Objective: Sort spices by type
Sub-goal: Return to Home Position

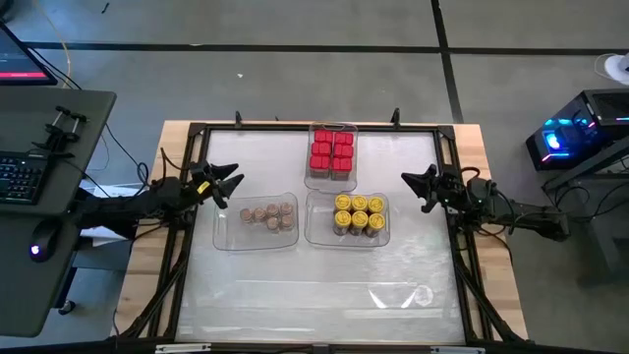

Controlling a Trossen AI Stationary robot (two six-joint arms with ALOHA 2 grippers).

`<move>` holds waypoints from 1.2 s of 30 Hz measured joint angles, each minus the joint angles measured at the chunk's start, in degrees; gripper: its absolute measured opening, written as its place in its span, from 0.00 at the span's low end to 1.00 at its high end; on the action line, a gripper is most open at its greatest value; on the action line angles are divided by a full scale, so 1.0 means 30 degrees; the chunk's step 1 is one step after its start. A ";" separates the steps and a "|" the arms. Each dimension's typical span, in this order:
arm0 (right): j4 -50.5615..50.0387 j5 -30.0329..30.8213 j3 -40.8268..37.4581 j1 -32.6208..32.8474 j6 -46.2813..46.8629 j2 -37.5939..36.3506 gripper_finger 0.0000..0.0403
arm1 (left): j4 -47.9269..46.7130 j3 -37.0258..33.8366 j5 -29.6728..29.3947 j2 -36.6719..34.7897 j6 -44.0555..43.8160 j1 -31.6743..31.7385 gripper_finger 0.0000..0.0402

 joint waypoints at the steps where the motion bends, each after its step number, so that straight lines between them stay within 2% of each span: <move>1: 0.0000 -0.0003 0.0000 0.0000 -0.0003 -0.0004 0.00 | -0.0003 0.0000 0.0000 0.0000 0.0004 -0.0019 0.63; 36: -0.0277 0.0010 -0.0007 0.0000 -0.0005 0.0221 0.00 | 0.0000 0.0000 0.0000 0.0175 0.0000 0.0003 0.63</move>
